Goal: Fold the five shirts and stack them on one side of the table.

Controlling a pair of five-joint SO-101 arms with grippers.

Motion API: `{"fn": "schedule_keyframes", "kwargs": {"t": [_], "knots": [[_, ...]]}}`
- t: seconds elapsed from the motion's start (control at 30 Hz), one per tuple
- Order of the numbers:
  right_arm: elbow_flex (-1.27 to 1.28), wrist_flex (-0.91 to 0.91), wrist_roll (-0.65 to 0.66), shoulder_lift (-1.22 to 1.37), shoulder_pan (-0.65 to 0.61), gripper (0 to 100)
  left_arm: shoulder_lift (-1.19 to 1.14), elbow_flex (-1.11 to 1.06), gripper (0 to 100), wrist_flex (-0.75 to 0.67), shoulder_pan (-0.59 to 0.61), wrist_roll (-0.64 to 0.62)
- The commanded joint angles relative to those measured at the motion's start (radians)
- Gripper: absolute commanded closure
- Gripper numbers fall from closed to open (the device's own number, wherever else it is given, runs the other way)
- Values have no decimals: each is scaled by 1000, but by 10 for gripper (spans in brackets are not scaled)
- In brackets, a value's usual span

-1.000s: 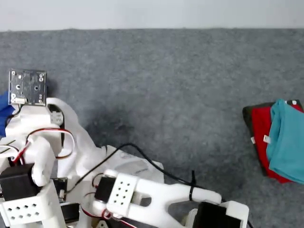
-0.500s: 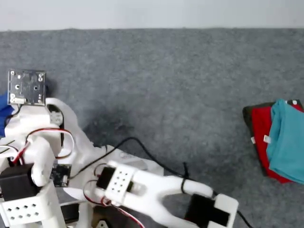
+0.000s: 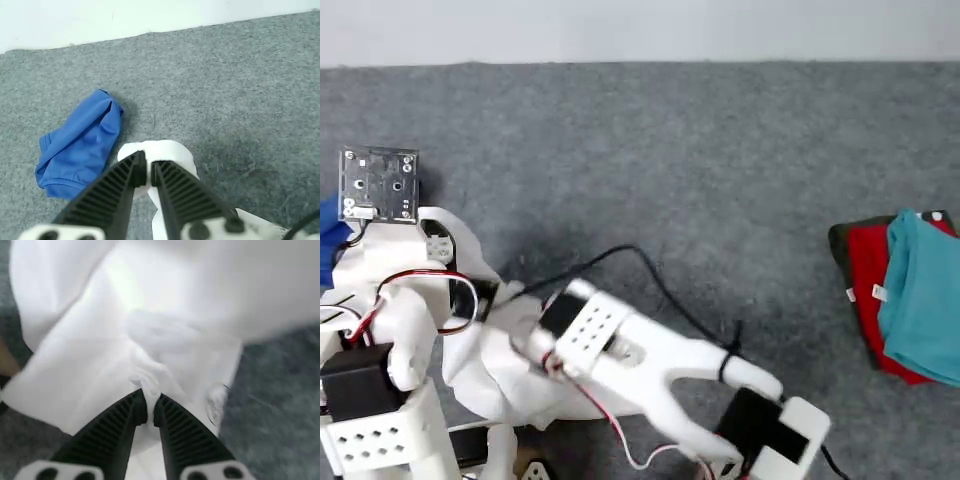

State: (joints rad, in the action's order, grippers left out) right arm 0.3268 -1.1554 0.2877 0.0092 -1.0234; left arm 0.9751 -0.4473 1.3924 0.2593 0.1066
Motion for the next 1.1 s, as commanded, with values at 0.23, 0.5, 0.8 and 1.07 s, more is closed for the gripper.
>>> {"fn": "schedule_keyframes", "kwargs": {"t": [0.23, 0.5, 0.8, 1.07], "knots": [[-52, -206, 11, -275, 139, 989, 9, -35, 986, -17, -2, 11], [-94, -196, 40, -427, 375, 989, 9, -28, 986, -48, -3, 9], [-451, -196, 37, -536, 730, 989, 3, 128, 986, -84, -60, 8], [-787, -205, -25, -607, 874, 989, -2, 414, 986, -86, -180, 8]]}}
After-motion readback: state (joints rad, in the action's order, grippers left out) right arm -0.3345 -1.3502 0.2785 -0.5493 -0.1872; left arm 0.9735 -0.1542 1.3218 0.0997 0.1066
